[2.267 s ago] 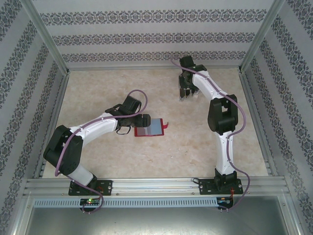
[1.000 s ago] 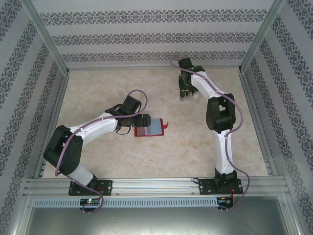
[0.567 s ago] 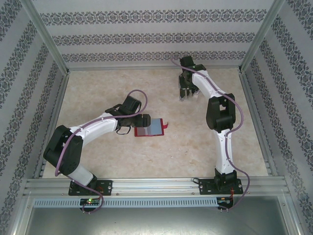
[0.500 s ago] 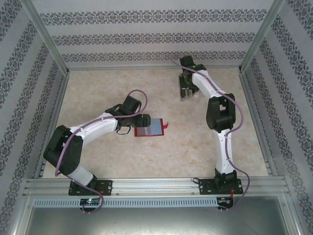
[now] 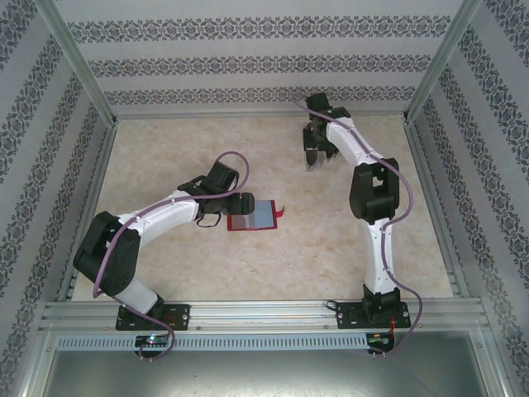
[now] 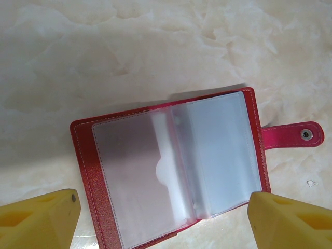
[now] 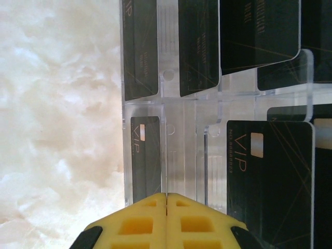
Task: Put the credit cards into the card holder
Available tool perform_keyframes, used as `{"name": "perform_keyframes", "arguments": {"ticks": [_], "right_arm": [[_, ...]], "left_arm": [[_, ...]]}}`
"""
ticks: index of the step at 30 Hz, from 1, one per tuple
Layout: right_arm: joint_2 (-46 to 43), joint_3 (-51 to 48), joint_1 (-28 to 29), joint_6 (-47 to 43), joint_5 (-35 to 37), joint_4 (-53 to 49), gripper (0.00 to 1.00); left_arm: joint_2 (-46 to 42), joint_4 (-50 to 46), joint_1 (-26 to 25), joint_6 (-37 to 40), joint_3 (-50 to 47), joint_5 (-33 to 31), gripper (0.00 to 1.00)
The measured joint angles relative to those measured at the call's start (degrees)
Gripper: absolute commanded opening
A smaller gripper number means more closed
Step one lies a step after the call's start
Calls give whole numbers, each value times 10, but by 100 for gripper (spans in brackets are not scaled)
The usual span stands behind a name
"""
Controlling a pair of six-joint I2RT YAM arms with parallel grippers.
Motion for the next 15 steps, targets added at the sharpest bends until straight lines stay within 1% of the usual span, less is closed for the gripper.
{"name": "perform_keyframes", "arguments": {"ticks": [4,10,13,15], "right_arm": [[-31,-3,0,2,-10,1,0],[-121,-37,0,6,-24,10,0],[-173,-82,0,17,-41,32,0],[-214,-130,0,32,-62,53,0]], "left_arm": [[0,0,0,0,0,-2,85],[0,0,0,0,0,-12,85],[0,-2,0,0,3,-20,85],[0,-3,4,0,6,-25,86]]}}
